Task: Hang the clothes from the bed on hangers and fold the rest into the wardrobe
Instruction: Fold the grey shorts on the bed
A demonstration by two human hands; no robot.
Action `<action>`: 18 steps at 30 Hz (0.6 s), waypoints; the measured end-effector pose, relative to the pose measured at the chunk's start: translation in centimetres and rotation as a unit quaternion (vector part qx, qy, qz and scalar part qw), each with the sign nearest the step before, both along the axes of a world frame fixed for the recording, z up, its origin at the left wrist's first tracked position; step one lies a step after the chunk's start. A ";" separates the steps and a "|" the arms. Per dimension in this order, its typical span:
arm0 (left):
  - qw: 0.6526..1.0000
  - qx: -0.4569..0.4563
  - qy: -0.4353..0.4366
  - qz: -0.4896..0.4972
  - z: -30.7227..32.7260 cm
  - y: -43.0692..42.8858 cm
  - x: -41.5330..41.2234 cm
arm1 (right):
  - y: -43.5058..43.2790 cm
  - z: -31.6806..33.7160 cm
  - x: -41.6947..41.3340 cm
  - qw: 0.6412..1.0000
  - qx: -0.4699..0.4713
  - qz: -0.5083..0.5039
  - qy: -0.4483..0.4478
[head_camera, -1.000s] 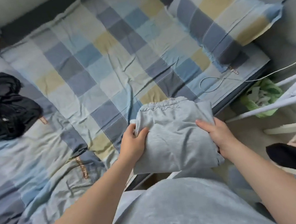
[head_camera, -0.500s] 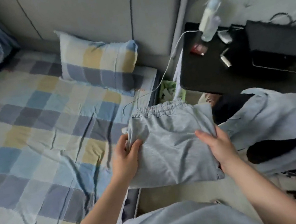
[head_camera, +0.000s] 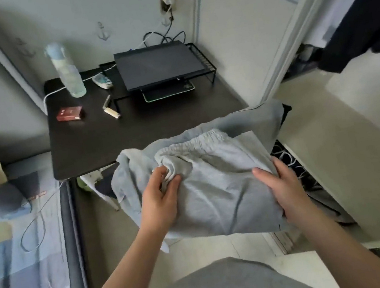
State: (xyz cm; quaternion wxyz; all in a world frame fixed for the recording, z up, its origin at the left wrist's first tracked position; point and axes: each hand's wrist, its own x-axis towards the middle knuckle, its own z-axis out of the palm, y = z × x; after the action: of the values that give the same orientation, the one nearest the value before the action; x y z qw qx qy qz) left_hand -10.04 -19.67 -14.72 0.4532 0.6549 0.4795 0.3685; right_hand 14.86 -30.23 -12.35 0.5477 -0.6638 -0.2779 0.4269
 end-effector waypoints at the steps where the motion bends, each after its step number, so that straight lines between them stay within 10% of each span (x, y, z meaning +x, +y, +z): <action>1: 1.000 0.003 0.000 -0.020 0.0 0.3 2.8 | -0.5 0.0 2.4 1.000 -0.005 -0.016 0.000; 18: 0.919 -0.097 0.038 -0.380 -2.4 1.3 36.7 | -12.6 -1.6 20.6 0.910 -0.029 -0.407 0.070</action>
State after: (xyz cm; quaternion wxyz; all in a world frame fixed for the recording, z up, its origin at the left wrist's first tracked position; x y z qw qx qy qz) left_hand 26.71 -18.37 -17.10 0.6022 0.7538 0.2451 0.0951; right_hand 35.43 -42.84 -13.92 0.6724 -0.7034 0.0679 0.2205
